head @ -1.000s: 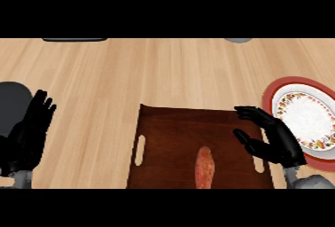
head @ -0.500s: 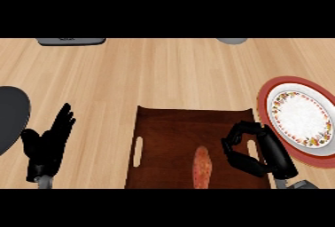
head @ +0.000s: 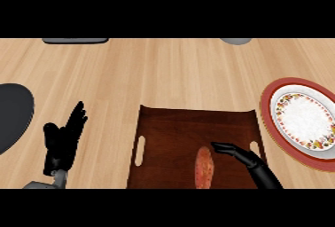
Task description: Pick the sweet potato from the tray and place it in the plate
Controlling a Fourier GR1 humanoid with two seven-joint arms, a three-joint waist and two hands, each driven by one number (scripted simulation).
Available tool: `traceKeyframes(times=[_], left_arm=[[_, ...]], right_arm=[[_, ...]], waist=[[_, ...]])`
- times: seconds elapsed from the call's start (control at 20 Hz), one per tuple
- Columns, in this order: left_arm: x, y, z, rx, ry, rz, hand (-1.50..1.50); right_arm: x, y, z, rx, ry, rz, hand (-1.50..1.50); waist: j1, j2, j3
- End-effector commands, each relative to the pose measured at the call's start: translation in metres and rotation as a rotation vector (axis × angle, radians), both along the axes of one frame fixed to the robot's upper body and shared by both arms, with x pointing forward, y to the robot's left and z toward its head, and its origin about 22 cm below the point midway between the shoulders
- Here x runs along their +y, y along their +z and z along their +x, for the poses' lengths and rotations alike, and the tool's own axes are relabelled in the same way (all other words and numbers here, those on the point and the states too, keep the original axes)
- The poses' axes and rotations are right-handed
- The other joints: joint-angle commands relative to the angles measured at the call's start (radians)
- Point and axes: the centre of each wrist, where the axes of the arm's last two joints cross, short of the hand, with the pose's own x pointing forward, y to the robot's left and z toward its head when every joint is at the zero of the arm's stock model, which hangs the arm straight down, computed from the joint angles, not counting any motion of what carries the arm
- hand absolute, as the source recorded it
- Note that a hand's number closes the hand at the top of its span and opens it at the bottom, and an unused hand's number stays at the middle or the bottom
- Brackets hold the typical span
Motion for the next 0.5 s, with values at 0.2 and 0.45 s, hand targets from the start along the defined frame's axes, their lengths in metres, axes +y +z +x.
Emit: traceKeyframes(times=[0.2, 0.45], left_arm=[[-0.019, -0.013, 0.011, 0.003, -0.007, 0.006, 0.0], [-0.006, 0.007, 0.009, 0.017, -0.023, 0.015, 0.0]], right_arm=[[-0.026, 0.043, 0.02, -0.093, 0.015, -0.445, -1.5], [-0.003, 0.07, 0.032, -0.029, 0.058, -0.636, -1.5]], waist=[[0.001, -0.002, -0.003], [0.017, -0.003, -0.002]])
